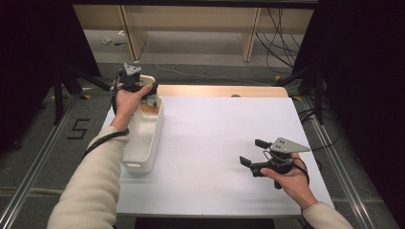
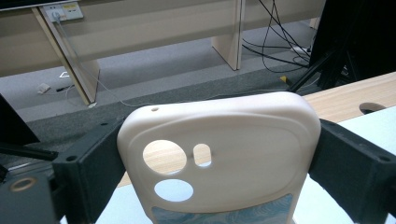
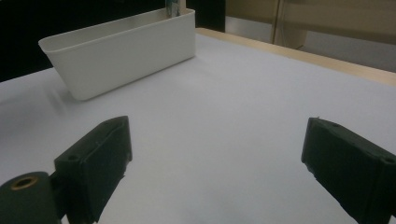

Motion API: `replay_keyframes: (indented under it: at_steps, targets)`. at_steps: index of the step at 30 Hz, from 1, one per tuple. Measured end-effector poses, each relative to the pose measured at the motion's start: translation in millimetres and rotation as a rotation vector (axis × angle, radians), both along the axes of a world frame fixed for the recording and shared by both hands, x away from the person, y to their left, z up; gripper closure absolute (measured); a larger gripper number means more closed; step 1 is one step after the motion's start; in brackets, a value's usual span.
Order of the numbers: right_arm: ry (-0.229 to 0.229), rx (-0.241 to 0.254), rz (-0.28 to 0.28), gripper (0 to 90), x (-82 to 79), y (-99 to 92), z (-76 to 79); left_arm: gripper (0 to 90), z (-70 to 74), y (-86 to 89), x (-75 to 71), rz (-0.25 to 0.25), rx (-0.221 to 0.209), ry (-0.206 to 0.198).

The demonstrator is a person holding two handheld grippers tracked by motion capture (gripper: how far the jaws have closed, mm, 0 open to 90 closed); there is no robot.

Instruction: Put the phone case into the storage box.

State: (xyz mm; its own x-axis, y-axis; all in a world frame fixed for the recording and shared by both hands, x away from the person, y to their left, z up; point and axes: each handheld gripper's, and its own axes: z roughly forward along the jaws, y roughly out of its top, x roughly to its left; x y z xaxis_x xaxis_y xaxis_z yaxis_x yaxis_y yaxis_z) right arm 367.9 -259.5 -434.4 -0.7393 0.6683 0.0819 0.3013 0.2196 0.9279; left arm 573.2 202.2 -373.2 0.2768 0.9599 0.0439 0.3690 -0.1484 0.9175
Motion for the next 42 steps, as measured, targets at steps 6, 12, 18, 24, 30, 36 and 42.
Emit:
replay_keyframes:
  at_steps: [6,12,18,24,30,36,42]
  targets:
    - [0.0,-0.001,0.0,9.4,0.1,-0.4,0.2,8.5,-2.7,-0.8,0.9,0.0,-0.002,0.013]
    - [0.001,-0.001,0.001,9.5,0.0,-0.1,0.0,8.5,-4.9,-1.5,1.8,-0.003,0.001,0.018]
    - [0.0,-0.001,0.0,9.5,0.1,-0.3,0.0,8.4,-6.2,-1.9,2.7,-0.002,0.003,0.023]
    - [0.0,-0.002,0.0,9.5,0.2,-0.4,0.0,8.4,-8.1,-2.5,3.8,-0.005,0.007,0.031]
    - [-0.002,-0.002,-0.001,9.5,0.2,-0.6,0.2,8.3,-10.2,-3.5,4.5,-0.004,0.01,0.036]
    - [-0.003,-0.001,0.001,9.5,0.2,-0.5,0.1,8.3,-11.8,-3.4,4.9,-0.003,0.007,0.041]
    - [-0.001,-0.004,0.0,9.5,0.0,-0.5,0.3,8.3,-12.5,-3.3,5.4,-0.002,0.006,0.045]
